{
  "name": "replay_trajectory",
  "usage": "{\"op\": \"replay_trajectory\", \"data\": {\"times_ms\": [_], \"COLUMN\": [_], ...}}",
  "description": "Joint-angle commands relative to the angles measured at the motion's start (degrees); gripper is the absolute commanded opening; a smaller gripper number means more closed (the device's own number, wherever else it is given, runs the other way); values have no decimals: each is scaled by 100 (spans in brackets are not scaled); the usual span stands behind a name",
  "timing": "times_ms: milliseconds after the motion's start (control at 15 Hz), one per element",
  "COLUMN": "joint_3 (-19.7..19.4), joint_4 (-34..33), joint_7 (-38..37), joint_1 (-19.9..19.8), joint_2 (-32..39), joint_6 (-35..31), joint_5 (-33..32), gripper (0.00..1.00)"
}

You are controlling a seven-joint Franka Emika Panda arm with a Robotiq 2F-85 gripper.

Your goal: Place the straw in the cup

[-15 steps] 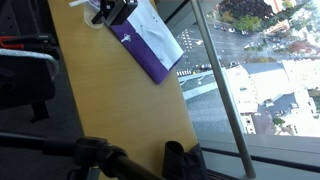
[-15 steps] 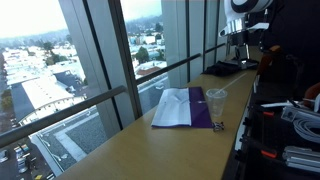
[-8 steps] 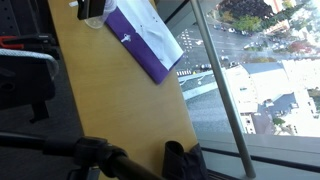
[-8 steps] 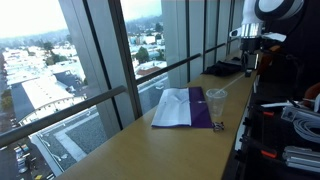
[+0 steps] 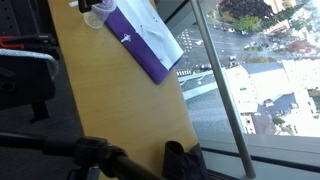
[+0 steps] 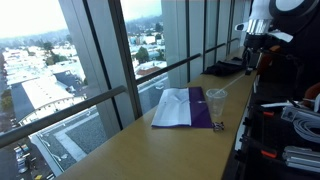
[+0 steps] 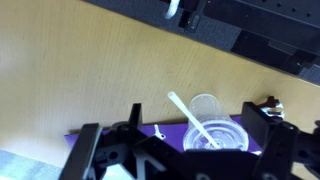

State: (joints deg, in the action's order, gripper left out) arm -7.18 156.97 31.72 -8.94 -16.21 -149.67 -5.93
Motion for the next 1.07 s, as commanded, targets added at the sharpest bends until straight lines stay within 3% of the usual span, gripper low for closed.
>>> {"op": "replay_trajectory", "data": {"times_ms": [0,467,800,1000], "joint_3": [-4,-335,-305,-327], "joint_4": [70,82,83,84], "joint_7": [-635,-921,-1303,-1380], "joint_1": [-121,237,85,188], "joint_2": [-145,-41,-30,-43], "joint_6": [-337,-863,-946,-864], "joint_5": [-691,70,-41,96], "gripper": [100,100,100,100]}}
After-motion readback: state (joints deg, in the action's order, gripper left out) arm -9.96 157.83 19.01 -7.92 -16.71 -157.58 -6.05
